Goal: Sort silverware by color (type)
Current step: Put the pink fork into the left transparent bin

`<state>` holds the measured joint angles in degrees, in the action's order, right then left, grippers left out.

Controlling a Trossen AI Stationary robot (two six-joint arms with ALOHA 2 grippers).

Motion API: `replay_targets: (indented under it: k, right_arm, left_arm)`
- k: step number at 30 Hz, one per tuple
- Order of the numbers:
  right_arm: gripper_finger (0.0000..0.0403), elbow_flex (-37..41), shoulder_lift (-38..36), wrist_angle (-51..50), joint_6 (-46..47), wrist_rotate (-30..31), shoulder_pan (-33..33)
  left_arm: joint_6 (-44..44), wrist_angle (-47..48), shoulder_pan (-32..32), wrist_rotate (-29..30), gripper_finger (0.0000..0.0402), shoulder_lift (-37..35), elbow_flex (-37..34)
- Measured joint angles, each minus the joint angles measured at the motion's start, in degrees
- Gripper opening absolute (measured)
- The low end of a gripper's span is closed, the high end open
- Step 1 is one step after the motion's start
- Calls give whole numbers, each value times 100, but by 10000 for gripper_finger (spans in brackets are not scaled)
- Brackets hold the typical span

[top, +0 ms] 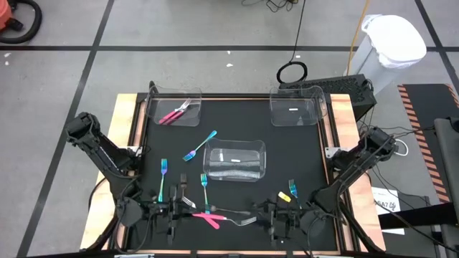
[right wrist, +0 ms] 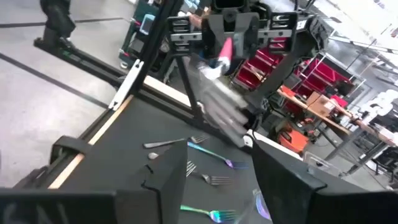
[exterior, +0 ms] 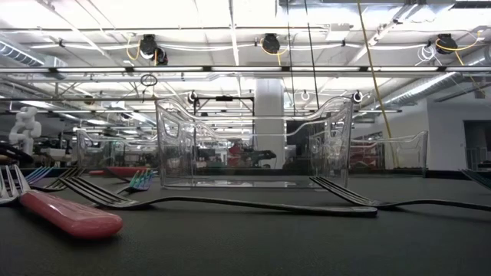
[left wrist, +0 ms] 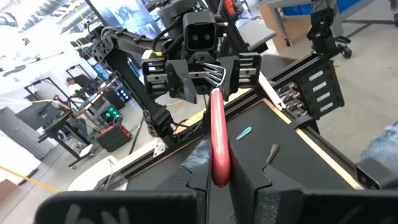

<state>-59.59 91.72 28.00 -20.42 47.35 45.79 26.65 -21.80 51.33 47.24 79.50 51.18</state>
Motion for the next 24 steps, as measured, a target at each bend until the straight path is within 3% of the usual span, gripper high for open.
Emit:
replay_targets:
  k: [12,20,24]
  right_arm:
    - [164,0,0,-906,569,1263,496]
    - [164,0,0,-1939,1445,1244,677]
    - [164,0,1,-2017,1410,1245,758]
  left_arm:
    - [870,8,-44,-35,29,-173,-2]
    - [1140,653,-469,-281,29,-758,-2]
    - [1143,1170,-943,-856,29,-1275,-2]
